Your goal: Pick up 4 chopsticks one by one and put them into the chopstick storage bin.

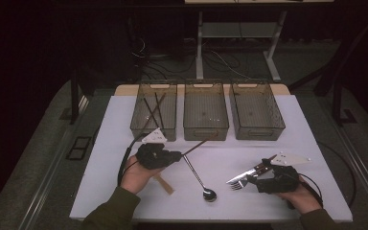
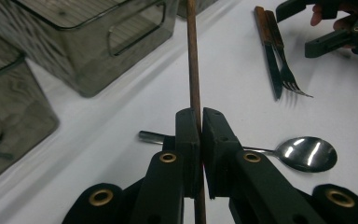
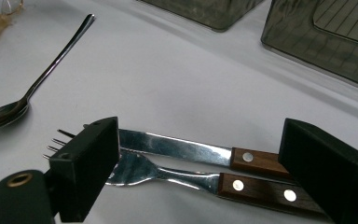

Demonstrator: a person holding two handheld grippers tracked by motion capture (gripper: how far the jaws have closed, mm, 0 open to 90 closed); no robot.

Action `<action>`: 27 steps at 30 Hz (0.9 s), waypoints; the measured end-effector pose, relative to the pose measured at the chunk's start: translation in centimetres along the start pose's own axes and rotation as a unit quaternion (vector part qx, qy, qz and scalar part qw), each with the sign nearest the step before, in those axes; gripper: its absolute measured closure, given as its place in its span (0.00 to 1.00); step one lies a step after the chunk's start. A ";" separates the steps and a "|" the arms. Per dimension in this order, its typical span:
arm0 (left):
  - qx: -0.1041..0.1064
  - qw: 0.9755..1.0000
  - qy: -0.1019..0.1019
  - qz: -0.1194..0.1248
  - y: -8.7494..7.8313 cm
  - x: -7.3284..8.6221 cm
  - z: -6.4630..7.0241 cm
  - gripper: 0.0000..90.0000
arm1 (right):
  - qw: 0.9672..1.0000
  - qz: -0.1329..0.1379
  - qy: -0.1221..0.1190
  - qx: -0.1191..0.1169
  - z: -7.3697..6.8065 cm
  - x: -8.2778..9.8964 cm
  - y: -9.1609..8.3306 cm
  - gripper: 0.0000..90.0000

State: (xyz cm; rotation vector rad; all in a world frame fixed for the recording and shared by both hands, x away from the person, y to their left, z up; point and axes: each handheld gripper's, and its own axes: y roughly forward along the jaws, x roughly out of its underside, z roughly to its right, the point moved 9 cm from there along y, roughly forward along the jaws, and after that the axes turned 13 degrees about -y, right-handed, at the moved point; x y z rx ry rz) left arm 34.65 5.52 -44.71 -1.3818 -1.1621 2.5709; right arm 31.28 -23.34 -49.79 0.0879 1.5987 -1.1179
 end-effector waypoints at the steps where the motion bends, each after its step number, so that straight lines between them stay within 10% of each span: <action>1: -0.001 1.000 -0.001 0.002 -0.2 0.0 -0.2 0.95 | 1.000 0.000 0.000 0.000 0.0 0.0 0.0 0.14; 27: -0.045 0.996 -0.048 0.056 -4.2 -1.2 -4.9 0.95 | 1.000 0.000 -0.001 0.001 0.0 0.0 0.1 0.14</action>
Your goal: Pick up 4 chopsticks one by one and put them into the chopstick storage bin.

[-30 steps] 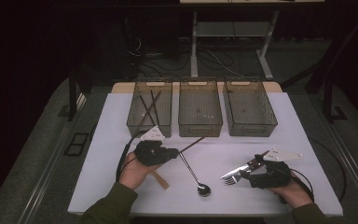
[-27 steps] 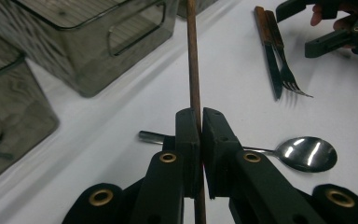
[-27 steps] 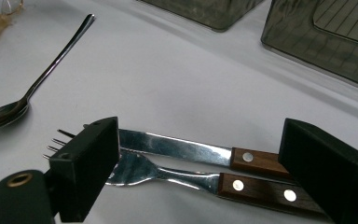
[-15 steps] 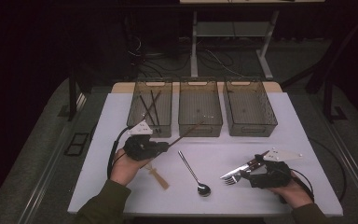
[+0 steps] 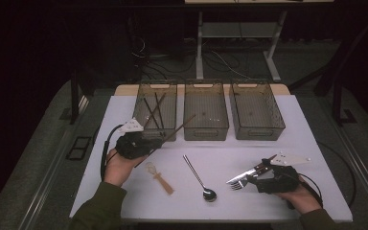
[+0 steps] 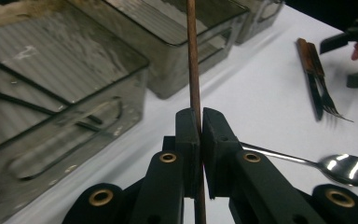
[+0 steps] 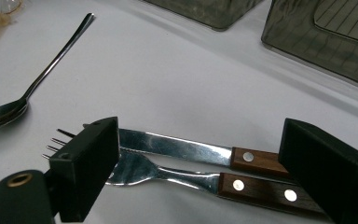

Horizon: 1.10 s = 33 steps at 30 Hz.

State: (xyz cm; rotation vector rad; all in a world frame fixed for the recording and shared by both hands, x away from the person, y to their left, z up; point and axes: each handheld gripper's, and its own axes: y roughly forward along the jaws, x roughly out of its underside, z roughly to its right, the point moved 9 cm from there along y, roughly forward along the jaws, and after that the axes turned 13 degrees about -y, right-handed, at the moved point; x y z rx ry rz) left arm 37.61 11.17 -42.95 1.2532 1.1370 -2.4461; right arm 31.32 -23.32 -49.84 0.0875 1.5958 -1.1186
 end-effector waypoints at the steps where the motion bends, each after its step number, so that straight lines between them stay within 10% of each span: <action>1: -0.003 1.000 -0.001 0.001 -0.1 -0.1 -0.3 0.95 | 1.000 0.000 0.002 0.001 0.0 0.0 0.0 0.14; 33: -0.073 0.997 -0.032 0.022 1.3 -7.3 -8.1 0.95 | 1.000 -0.004 0.005 0.001 0.1 0.2 0.1 0.14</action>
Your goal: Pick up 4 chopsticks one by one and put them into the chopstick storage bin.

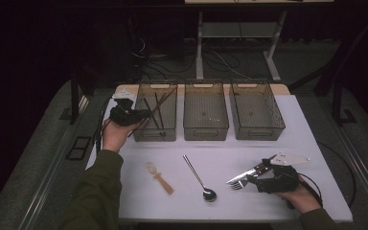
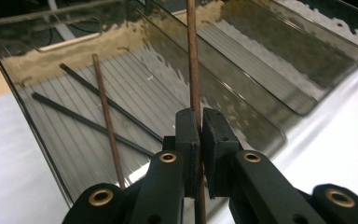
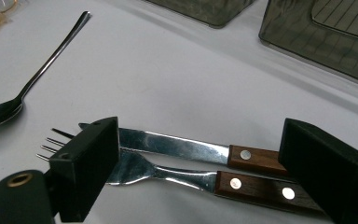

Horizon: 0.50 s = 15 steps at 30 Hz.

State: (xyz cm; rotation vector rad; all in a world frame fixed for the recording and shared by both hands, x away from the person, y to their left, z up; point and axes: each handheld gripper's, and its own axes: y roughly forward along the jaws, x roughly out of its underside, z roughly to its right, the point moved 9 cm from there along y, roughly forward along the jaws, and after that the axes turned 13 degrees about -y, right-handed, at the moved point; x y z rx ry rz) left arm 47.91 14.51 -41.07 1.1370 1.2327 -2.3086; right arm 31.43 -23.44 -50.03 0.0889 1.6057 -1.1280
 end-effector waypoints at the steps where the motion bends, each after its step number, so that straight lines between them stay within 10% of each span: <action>1: -0.002 1.000 0.003 -0.001 0.2 -0.3 -0.1 0.95 | 1.000 0.001 0.001 0.001 0.0 0.0 0.0 0.14; 15: -0.025 0.999 -0.021 -0.002 3.6 -2.6 -1.9 0.95 | 1.000 0.002 0.001 0.000 0.0 0.0 0.0 0.14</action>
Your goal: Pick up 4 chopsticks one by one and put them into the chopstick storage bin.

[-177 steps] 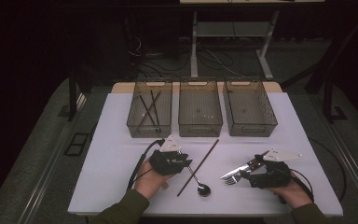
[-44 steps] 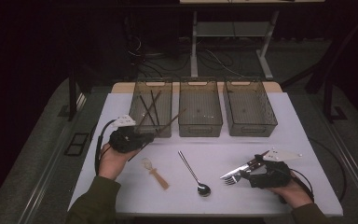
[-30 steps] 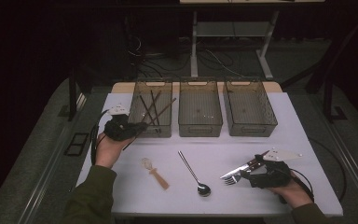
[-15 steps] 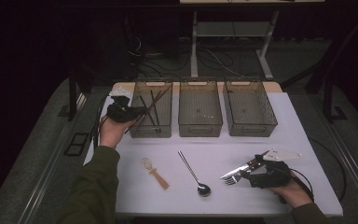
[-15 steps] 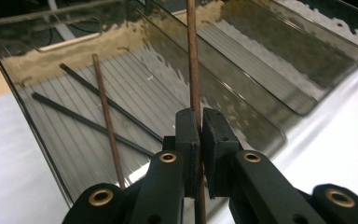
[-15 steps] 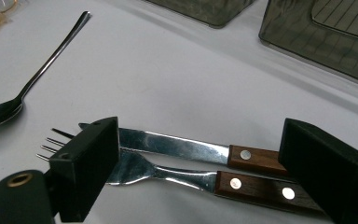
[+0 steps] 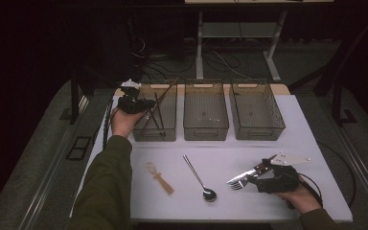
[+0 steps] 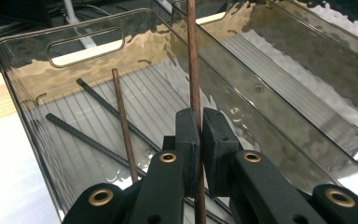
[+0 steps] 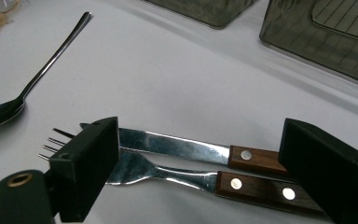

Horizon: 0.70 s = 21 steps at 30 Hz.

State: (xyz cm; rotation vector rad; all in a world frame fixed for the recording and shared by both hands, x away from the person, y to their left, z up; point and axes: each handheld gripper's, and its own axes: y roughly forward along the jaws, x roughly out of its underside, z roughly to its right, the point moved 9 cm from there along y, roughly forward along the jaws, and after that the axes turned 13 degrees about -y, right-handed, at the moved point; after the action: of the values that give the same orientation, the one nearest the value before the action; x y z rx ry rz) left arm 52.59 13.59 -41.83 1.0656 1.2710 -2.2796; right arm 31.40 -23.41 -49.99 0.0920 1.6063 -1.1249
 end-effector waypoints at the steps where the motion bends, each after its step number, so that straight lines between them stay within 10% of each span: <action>1: -0.004 1.000 0.001 -0.004 0.1 0.0 -0.1 0.95 | 1.000 0.000 0.000 0.000 0.0 0.0 0.0 0.14; 21: -0.043 0.999 0.011 -0.020 1.0 1.1 -0.4 0.74 | 1.000 0.001 -0.001 0.000 -0.1 -0.1 -0.1 0.14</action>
State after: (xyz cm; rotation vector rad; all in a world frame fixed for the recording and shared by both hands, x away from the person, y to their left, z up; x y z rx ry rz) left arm 52.64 13.44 -43.36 1.0479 1.3979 -2.2257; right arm 31.34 -23.38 -49.89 0.0927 1.6045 -1.1230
